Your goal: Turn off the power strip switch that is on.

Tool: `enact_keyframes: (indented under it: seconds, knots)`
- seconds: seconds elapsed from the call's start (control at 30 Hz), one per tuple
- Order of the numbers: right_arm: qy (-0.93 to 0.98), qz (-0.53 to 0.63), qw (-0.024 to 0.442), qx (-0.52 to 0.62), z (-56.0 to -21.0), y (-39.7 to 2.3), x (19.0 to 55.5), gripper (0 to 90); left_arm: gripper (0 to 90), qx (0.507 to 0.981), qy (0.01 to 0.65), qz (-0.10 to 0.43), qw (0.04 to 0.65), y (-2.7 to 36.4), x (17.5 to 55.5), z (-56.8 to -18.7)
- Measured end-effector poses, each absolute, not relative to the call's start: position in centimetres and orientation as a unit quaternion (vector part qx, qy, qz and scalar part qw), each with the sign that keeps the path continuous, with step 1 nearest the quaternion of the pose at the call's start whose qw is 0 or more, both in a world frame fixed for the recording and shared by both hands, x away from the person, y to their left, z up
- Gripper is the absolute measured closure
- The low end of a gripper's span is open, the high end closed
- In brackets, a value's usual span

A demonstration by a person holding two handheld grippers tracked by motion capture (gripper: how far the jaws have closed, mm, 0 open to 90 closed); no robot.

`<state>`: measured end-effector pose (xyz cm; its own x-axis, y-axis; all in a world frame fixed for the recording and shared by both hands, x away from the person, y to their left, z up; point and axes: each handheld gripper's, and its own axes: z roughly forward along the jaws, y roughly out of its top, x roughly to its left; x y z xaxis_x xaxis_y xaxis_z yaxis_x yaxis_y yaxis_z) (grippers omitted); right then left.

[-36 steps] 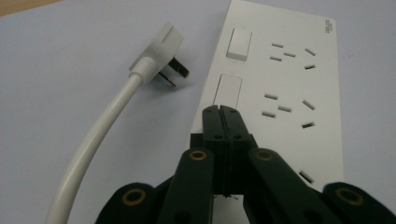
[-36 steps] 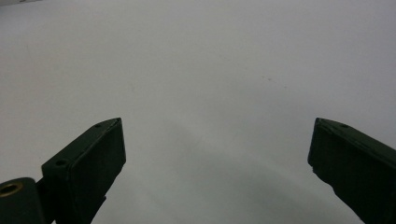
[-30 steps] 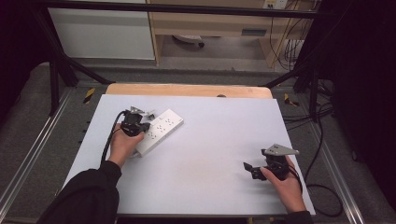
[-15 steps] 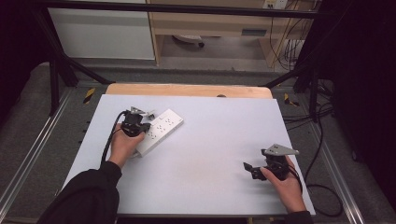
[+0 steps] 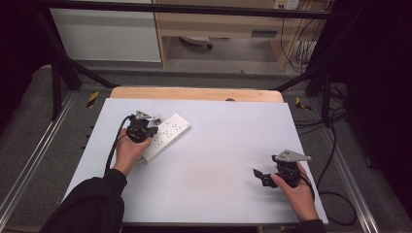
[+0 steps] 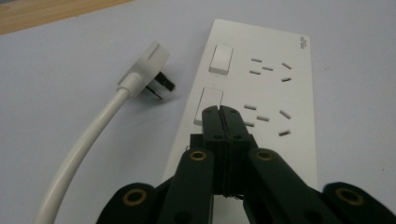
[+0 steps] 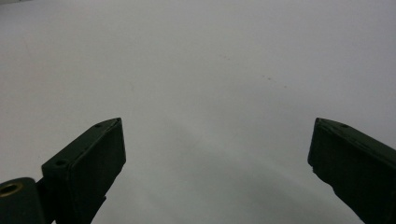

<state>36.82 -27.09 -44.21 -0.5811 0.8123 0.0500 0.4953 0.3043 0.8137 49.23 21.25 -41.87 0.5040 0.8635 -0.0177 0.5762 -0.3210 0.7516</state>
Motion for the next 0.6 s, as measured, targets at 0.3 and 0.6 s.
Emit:
enact_keyframes:
  seconds: [0.3, 0.6]
  knots:
    - [0.786, 0.415, 0.191, 0.416, -44.2, -27.1, 36.8, 4.6, 81.0, 0.792, 0.44, 0.206, 0.369, 20.6, 48.6, -41.4]
    - [0.786, 0.414, 0.19, 0.417, -44.2, -27.0, 36.8, 4.6, 57.7, 0.781, 0.449, 0.205, 0.382, 20.0, 48.4, -40.7]
